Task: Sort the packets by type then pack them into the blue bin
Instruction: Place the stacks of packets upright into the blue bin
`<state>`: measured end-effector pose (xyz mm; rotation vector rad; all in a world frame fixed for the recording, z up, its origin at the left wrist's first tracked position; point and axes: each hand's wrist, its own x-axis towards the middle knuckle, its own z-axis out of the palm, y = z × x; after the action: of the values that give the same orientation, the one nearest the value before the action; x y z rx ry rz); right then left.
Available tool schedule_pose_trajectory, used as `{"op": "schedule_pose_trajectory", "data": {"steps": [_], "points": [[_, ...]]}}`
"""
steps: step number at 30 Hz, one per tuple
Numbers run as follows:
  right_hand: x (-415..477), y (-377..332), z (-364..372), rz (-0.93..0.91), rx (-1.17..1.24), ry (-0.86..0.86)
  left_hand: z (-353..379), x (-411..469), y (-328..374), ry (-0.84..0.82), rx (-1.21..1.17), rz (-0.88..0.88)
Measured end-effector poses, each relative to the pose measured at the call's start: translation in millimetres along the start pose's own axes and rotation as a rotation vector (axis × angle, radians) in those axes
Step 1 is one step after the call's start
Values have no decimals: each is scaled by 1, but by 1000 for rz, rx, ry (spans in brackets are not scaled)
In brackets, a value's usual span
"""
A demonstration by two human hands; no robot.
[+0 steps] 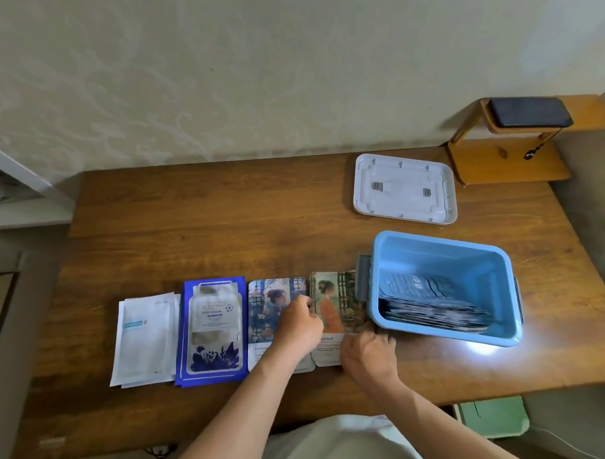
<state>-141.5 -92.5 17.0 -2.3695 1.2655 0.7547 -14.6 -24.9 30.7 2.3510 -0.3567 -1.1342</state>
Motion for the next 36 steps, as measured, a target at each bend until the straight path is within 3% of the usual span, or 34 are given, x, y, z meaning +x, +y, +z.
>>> {"op": "schedule_pose_trajectory", "data": {"steps": [3,9,14,28,36], "points": [[1,-2,-10,71,130,30,3,1,1,-27,-27,-29],[10,-1,-11,314,757,-15,3,2,6,-48,-99,-82],[7,-3,-20,355,1086,-108,-4,3,7,-45,-119,-92],[12,-6,-23,371,1189,-368,-7,11,0,-33,-255,-181],[1,-22,-24,270,1201,-269,-13,10,6,-93,-355,-265]]}}
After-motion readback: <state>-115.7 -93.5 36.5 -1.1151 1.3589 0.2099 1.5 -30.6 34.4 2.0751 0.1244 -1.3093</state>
